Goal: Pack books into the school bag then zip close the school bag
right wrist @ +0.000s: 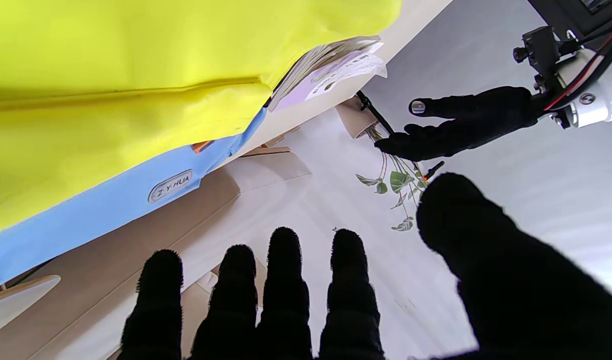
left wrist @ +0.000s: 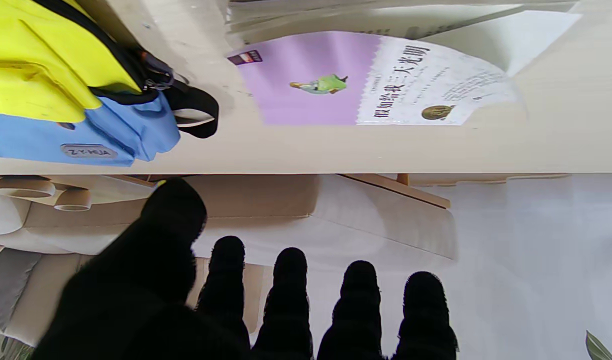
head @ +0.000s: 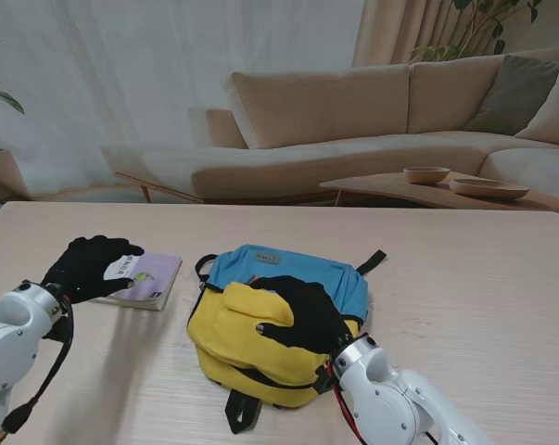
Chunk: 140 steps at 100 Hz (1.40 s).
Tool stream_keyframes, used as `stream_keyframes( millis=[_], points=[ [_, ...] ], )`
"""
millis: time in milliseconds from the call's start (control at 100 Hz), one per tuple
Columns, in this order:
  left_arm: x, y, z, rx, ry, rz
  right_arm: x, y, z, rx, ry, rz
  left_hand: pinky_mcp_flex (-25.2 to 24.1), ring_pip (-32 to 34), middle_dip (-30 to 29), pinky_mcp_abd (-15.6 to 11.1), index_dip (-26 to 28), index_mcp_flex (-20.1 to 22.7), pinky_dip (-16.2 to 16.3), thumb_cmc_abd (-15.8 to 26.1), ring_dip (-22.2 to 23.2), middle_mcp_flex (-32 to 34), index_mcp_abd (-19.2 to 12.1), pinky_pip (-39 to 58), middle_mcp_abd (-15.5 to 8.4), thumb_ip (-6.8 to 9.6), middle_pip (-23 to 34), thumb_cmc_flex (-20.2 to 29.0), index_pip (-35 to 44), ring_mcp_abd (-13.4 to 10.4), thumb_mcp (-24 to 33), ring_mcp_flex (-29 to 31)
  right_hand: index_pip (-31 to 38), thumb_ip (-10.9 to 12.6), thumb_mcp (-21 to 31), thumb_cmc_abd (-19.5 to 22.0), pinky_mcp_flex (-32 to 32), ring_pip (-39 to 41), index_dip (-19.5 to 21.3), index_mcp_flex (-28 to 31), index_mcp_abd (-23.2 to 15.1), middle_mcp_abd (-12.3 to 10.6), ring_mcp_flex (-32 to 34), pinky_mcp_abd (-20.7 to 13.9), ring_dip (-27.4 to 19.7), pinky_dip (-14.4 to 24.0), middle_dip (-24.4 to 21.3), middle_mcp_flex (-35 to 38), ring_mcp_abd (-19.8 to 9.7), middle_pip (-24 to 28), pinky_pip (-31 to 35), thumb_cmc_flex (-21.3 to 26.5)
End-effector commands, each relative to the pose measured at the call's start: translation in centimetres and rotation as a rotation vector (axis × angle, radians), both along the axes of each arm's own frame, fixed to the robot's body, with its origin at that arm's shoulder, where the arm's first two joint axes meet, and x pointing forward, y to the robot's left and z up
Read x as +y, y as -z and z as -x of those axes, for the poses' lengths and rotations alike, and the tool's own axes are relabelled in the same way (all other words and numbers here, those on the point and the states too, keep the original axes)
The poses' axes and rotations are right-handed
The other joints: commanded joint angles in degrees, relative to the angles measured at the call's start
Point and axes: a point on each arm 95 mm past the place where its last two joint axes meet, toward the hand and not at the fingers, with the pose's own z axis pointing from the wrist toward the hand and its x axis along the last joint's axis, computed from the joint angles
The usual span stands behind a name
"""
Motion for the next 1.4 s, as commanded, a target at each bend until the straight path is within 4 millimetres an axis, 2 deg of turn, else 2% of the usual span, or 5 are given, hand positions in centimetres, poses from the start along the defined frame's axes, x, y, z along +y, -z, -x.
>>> stream_keyframes(
  millis=[0, 420, 810, 890, 1390],
  points=[
    [0.7, 0.1, -0.4, 0.014, -0.014, -0.019, 0.0, 0.1, 0.1, 0.006, -0.017, 0.013, -0.19, 1.09, 0.65, -0.93, 0.98, -2.58, 1.13, 0.4, 0.98, -2.42, -1.96, -2.75, -1.64, 1.99, 0.86, -1.46, 0.46, -1.19, 2.12, -1.17, 0.06, 1.87, -1.2, 0.69, -1.13, -1.04, -0.91, -2.23, -2.52, -3.48, -2.98, -2.46, -0.69, -1.4, -0.87, -1.17, -2.67, -1.18, -1.86, -2.02],
    [3.6, 1.9, -4.4, 0.109, -0.049, -0.116, -1.4, -0.7, -0.1, -0.001, -0.009, 0.038, -0.53, 1.23, 0.68, -1.91, 0.62, -2.74, 1.15, 0.09, 0.91, -3.24, -3.33, -3.02, -2.32, 1.54, 1.44, -2.68, 0.52, -2.11, 2.9, -1.98, 0.44, 2.12, -1.4, 0.82, -0.83, -0.89, -0.96, -1.95, -2.48, -3.04, -2.7, -1.76, -0.69, -1.79, -0.93, -0.51, -2.43, -1.51, -1.69, -1.65],
    [2.8, 4.5, -8.0, 0.149, -0.127, -0.16, -1.4, -1.0, 0.6, -0.002, -0.016, 0.018, -1.21, 1.16, 0.67, -2.27, 0.69, -2.69, 1.1, -0.16, 0.88, -3.72, -3.07, -3.33, -2.4, 1.58, 1.55, -2.26, 0.7, -2.24, 3.55, -2.96, 0.83, 2.25, -0.92, 0.62, -0.53, -0.65, -0.85, -1.58, -2.06, -2.76, -2.43, -1.79, -0.59, -1.83, -0.71, -0.17, -2.35, -1.15, -1.27, -1.47],
    [2.8, 5.0, -8.6, 0.158, -0.133, -0.164, -1.4, -1.0, 0.6, -0.001, -0.016, 0.013, -1.55, 1.01, 0.66, -2.84, 0.62, -2.71, 0.88, -0.41, 0.75, -4.24, -3.36, -3.63, -2.58, 1.58, 1.53, -2.03, 0.59, -3.17, 4.02, -3.36, 0.91, 2.27, -0.82, 0.64, -0.45, -0.61, -0.83, -1.53, -2.0, -2.76, -2.38, -1.69, -0.56, -1.8, -0.67, -0.16, -2.33, -1.1, -1.14, -1.45],
    [2.7, 7.4, -10.3, 0.225, -0.204, -0.123, -1.7, -1.1, 0.6, 0.001, -0.013, 0.006, -1.94, 0.3, -1.64, -3.57, -2.24, -2.42, -0.08, -0.1, -0.52, -1.87, -2.03, -4.2, -2.7, 1.43, 0.23, -2.71, -3.73, -3.65, 4.31, -3.59, 1.46, 2.38, -0.31, 0.55, -0.2, -0.39, -0.68, -1.02, -1.28, -2.42, -2.05, -1.65, -0.44, -1.61, -0.47, 0.02, -2.31, -0.7, -0.56, -1.33]
  ],
)
